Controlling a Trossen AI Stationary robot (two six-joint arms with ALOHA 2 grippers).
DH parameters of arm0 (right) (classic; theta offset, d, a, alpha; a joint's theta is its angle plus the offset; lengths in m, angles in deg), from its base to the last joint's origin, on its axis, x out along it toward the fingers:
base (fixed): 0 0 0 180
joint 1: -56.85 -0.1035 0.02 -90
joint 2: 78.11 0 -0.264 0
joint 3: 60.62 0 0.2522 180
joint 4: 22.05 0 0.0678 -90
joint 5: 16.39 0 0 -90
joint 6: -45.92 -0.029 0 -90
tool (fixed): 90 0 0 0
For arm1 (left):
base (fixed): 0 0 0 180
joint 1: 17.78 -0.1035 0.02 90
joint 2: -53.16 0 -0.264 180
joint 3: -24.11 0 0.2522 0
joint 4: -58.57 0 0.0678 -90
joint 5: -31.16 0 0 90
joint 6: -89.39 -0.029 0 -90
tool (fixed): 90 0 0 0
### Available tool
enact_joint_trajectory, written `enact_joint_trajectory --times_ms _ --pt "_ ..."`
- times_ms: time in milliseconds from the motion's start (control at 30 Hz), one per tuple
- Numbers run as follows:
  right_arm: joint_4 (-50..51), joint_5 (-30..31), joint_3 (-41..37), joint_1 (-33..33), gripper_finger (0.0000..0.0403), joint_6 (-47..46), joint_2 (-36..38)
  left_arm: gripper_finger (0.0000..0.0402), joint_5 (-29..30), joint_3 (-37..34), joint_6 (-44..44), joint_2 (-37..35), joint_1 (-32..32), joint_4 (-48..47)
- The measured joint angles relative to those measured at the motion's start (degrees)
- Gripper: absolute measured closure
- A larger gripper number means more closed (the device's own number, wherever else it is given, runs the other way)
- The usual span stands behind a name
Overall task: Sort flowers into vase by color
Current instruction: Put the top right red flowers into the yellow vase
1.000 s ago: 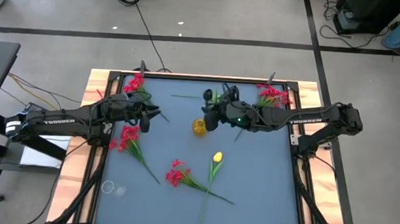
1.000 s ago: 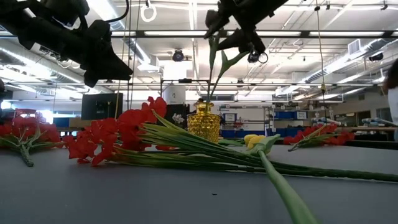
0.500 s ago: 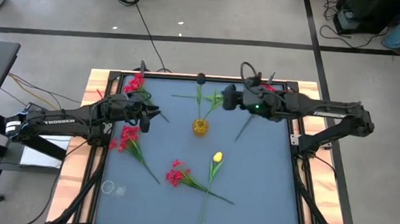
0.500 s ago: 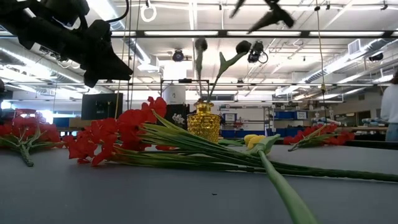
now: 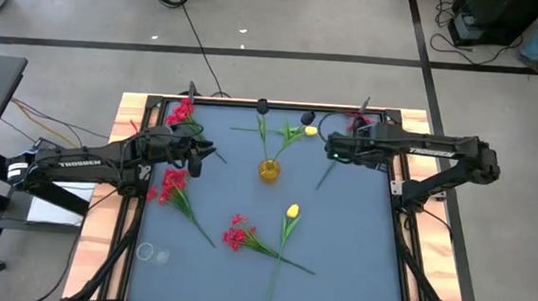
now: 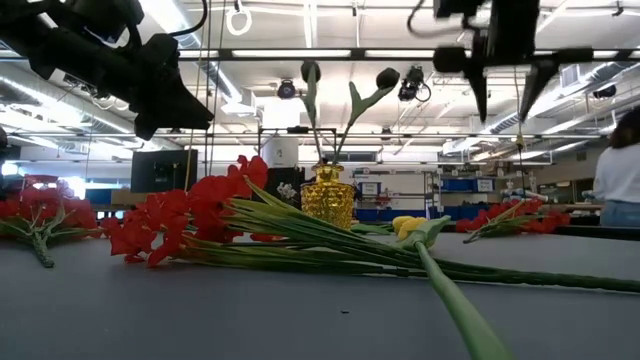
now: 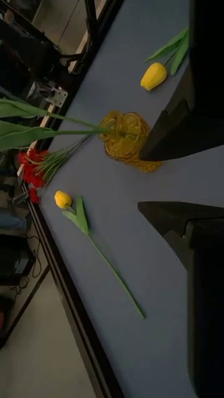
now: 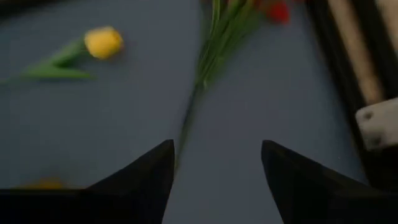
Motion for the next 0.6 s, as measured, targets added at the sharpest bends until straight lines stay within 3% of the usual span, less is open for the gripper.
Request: enact_joint_trajectory --times_ms 133,300,600 --pt "-12.85 -3.45 -8.40 2.99 0.0164 0.90 -0.03 0.0280 0.03 0.00 -0.31 0.01 -0.27 -0.41" --pt "-20.04 -3.51 -16.33 10.30 0.0167 1.48 -0.07 0.0280 0.02 0.00 0.45 0.01 -0.27 -0.55" --pt "-36.35 -5.19 -24.62 24.46 0.0168 10.20 -0.07 0.0280 0.01 0.00 0.50 0.01 -0.22 -0.79"
